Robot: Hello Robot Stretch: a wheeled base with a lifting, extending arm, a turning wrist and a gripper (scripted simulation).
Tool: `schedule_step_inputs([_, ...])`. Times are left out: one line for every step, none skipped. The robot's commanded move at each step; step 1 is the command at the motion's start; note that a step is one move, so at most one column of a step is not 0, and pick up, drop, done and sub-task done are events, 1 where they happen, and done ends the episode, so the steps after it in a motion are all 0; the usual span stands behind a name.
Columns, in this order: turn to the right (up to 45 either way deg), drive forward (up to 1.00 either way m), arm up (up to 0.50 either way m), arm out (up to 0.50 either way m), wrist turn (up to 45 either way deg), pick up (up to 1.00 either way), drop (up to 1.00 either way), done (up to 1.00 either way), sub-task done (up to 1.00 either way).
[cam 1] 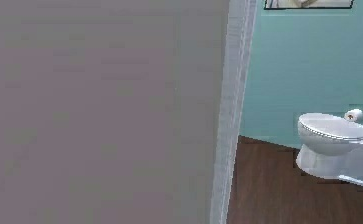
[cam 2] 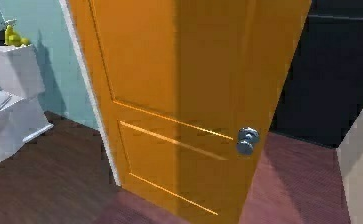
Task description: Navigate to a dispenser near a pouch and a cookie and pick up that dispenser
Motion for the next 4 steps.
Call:
schedule_step_inputs([45.0,0.00,0.00,0.00,0.0,0.00,0.00,0.00,0.00])
schedule_step_inputs([45.0,0.00,0.00,0.00,0.0,0.00,0.00,0.00,0.00])
schedule_step_inputs([45.0,0.00,0.00,0.00,0.0,0.00,0.00,0.00,0.00])
schedule_step_inputs([6.0,0.00,0.00,0.00,0.0,0.00,0.00,0.00,0.00])
